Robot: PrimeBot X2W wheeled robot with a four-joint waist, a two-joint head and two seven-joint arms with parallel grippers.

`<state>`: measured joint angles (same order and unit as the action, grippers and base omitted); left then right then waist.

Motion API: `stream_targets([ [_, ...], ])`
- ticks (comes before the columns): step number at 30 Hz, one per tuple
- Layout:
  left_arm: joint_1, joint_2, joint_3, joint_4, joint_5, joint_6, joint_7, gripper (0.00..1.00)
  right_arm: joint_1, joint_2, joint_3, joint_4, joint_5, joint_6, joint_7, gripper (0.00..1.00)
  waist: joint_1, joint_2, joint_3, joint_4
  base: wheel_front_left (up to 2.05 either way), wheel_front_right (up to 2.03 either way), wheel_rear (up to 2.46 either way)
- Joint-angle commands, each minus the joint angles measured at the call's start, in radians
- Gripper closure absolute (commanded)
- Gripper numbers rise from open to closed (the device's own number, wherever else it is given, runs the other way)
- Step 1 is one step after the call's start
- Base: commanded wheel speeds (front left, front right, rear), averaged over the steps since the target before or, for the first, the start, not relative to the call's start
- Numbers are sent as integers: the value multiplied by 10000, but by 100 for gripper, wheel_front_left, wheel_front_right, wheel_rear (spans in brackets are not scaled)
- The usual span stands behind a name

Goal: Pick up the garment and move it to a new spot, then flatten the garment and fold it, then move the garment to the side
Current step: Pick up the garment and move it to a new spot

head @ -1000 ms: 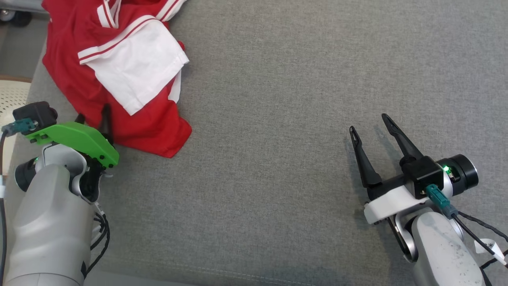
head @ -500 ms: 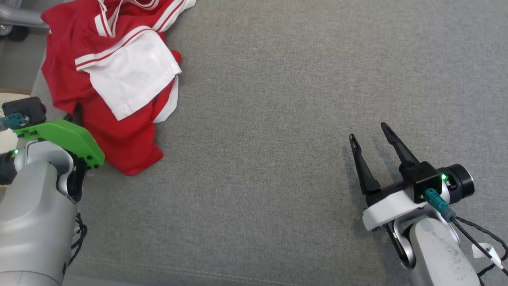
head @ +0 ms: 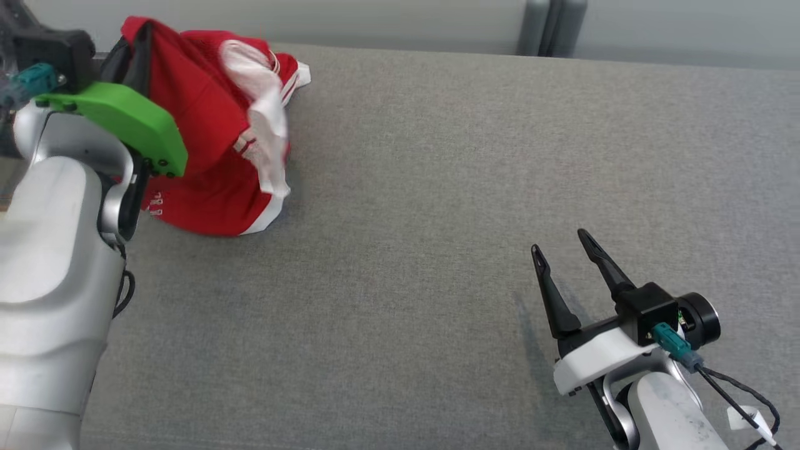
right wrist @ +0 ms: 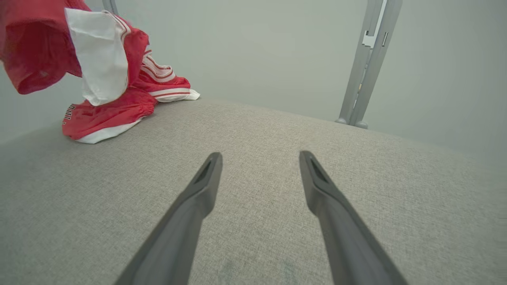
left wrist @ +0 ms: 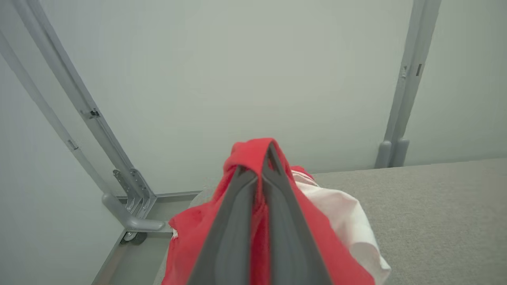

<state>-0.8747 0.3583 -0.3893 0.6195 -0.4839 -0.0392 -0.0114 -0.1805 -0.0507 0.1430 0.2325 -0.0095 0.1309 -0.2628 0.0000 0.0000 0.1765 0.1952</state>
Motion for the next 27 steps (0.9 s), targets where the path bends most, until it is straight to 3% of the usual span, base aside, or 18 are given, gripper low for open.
stream_targets([
  [1, 56, 21, -150, -608, 169, 104, 226, 100, 210, -14, 25, -8, 188, -1, -33, 0, 0, 0, -668, -737, 0, 0, 0],
  [8, 555, -334, -853, -4005, 125, 306, 1674, 100, 383, -15, 22, -131, 643, -3, -33, 0, 0, 0, -899, -1951, 0, 0, 0],
  [14, 629, -690, -1343, -5714, 75, 499, 2534, 100, 432, -13, -32, -184, 921, -3, -33, 0, 0, 0, -935, -3145, 0, 0, 0],
  [20, 461, -1475, -1948, -6347, -58, 678, 3083, 100, 457, -6, -91, -260, 1049, -3, -33, 0, 0, 0, -842, -4197, 0, 0, 0],
  [24, 620, -1807, -2250, -5896, -24, 822, 3142, 100, 358, -6, -114, -329, 1154, -3, -33, 0, 0, 0, -637, -4794, 0, 0, 0],
  [27, 878, -1755, -2442, -5090, 61, 824, 3097, 100, 262, -8, -201, -402, 1250, -3, -33, 0, 0, 0, -414, -5134, 0, 0, 0],
])
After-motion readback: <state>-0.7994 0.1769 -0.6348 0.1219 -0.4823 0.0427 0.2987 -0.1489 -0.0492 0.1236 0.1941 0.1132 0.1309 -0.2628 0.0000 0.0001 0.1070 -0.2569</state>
